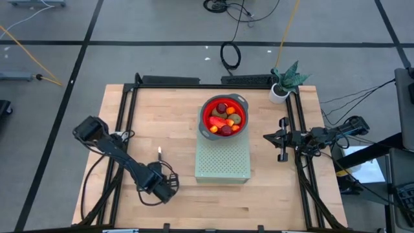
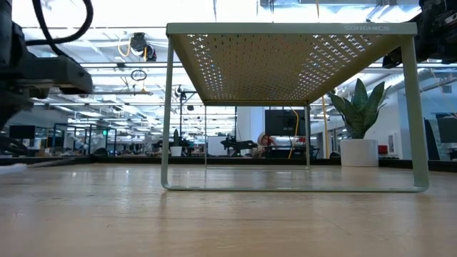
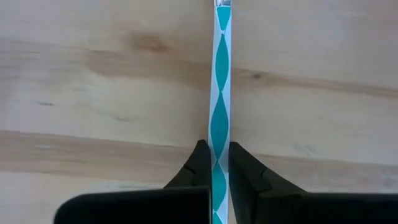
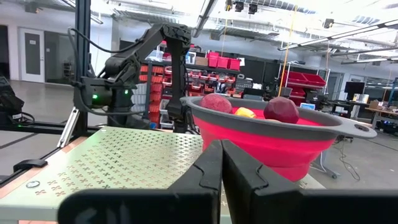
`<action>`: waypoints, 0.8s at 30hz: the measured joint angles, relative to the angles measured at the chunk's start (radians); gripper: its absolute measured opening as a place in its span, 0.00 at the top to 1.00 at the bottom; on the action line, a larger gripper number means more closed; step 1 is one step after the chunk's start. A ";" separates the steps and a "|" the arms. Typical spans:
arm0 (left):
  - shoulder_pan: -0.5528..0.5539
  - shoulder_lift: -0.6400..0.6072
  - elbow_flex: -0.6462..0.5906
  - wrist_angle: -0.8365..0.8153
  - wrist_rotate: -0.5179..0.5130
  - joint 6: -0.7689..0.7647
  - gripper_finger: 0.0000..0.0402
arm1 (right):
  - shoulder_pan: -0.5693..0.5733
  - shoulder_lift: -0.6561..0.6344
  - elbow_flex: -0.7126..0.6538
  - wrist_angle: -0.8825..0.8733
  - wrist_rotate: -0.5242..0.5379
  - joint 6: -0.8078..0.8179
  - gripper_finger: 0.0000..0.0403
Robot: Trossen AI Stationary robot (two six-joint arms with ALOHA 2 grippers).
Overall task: Pick & Place Fruit
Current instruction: Put the white blue table knife on the shelf
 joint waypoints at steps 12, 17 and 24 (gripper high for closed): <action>0.000 -0.018 0.003 -0.031 0.006 0.011 0.96 | 0.000 0.000 0.000 0.000 0.000 0.000 1.00; 0.000 -0.018 0.003 -0.038 0.005 0.029 0.95 | 0.000 0.000 0.000 0.000 0.000 0.000 1.00; -0.005 -0.065 0.010 -0.042 -0.091 0.102 0.93 | 0.000 0.000 0.000 0.000 0.000 0.000 1.00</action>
